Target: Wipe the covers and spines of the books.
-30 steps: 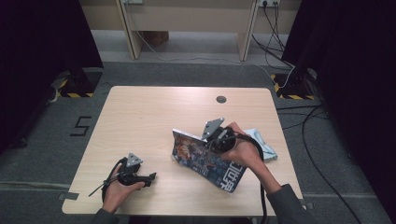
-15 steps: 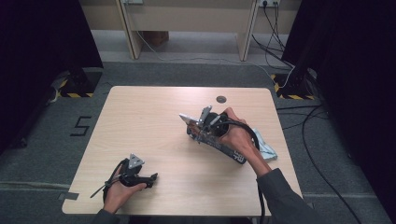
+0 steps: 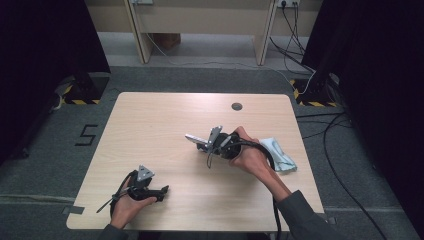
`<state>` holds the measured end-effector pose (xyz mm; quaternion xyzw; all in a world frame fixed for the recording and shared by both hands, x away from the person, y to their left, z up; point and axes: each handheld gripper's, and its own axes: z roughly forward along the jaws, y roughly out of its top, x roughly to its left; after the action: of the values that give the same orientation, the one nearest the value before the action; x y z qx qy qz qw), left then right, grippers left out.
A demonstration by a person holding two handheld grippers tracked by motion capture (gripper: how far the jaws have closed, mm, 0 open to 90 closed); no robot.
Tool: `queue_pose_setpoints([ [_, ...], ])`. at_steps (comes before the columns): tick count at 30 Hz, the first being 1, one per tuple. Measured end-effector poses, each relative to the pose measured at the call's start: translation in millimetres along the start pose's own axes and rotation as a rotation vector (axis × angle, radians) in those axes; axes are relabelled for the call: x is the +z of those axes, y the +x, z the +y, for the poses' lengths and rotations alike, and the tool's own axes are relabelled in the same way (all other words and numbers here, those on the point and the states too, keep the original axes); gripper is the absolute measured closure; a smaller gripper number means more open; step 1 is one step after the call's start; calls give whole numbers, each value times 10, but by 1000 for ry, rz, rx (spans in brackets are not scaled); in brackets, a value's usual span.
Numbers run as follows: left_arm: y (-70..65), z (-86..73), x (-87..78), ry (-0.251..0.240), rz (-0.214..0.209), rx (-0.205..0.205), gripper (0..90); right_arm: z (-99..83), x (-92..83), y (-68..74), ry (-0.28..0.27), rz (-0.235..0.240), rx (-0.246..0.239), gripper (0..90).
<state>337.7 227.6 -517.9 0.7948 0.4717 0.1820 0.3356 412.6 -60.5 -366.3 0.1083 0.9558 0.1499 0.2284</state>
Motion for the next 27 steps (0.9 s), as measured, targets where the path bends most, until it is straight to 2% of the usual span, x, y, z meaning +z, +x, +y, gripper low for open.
queue_pose_setpoints([
  [7,-3,7,-2,7,1,-1,140,22,20,135,-1,11,-31,827],
  [9,-2,3,1,2,-1,0,140,13,49,186,-6,57,-19,827],
  [14,-3,8,1,5,-1,2,140,-4,170,393,-6,110,-50,828],
  [23,-12,11,3,5,-6,6,143,-59,304,517,-13,139,-47,826],
  [27,-13,9,1,5,-5,8,144,-102,351,593,-25,137,-25,821],
])
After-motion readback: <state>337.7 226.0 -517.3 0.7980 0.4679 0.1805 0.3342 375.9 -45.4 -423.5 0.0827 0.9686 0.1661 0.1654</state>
